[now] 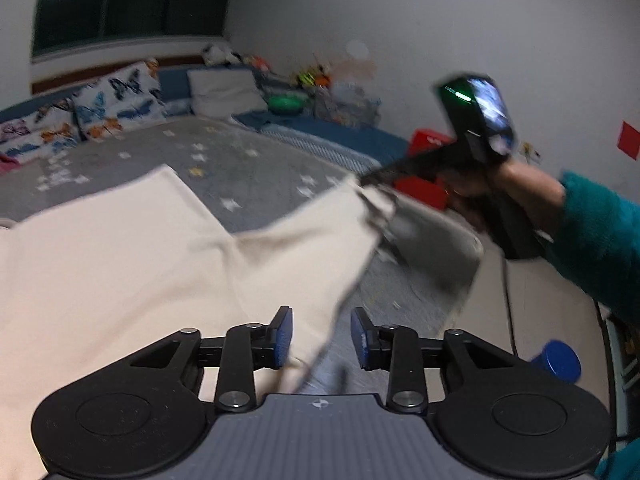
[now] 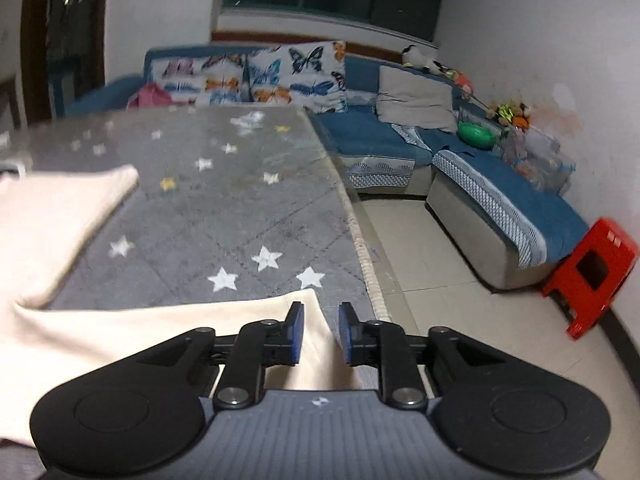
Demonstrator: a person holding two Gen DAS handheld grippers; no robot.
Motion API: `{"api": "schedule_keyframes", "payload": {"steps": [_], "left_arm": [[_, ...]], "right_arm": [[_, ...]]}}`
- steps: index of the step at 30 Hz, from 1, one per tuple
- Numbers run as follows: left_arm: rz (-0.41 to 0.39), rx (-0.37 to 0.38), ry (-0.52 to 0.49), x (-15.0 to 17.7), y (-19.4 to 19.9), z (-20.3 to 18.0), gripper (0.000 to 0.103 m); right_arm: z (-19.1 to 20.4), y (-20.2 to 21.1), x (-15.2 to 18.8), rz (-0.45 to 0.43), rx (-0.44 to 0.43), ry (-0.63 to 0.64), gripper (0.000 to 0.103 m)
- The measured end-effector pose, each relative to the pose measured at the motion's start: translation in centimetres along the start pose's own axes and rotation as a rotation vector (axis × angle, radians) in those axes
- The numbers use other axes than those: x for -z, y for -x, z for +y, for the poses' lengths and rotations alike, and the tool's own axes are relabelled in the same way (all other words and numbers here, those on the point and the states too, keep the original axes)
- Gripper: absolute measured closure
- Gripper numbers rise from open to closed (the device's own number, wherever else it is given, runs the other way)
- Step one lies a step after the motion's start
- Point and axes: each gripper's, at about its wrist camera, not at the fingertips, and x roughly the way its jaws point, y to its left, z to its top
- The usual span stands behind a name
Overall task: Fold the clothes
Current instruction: 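Grasp a sleeve cuff with the right gripper and lift it up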
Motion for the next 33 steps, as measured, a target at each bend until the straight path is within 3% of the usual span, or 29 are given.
{"api": "schedule_keyframes", "payload": {"steps": [4, 11, 15, 17, 18, 19, 26, 33], "left_arm": [[-0.010, -0.076, 0.039, -0.3, 0.6, 2.1, 0.066], [0.011, -0.152, 0.075, 0.2, 0.9, 3.7, 0.066], [0.023, -0.162, 0.080, 0.8, 1.0, 3.7, 0.063], [0.026, -0.159, 0.076, 0.9, 1.0, 3.5, 0.063], [0.029, -0.156, 0.073, 1.0, 0.9, 3.4, 0.063], [0.034, -0.154, 0.065, 1.0, 0.8, 3.2, 0.063], [0.052, -0.126, -0.002, 1.2, -0.7, 1.4, 0.063], [0.044, -0.140, -0.055, 1.6, -1.4, 0.4, 0.062]], "right_arm": [[-1.6, 2.2, 1.6, 0.011, -0.022, -0.080, 0.076], [-2.6, 1.3, 3.5, 0.045, -0.041, -0.193, 0.075], [-2.2, 0.9, 3.6, 0.018, -0.016, -0.218, 0.075], [-2.2, 0.8, 3.7, 0.008, -0.013, -0.227, 0.082], [-2.1, 0.8, 3.7, 0.001, -0.011, -0.228, 0.093], [-2.2, 0.8, 3.7, -0.003, -0.016, -0.237, 0.094], [-2.8, 3.5, 2.7, -0.103, 0.001, -0.255, 0.095], [-2.8, 3.1, 3.0, -0.076, 0.010, -0.241, 0.095]]}}
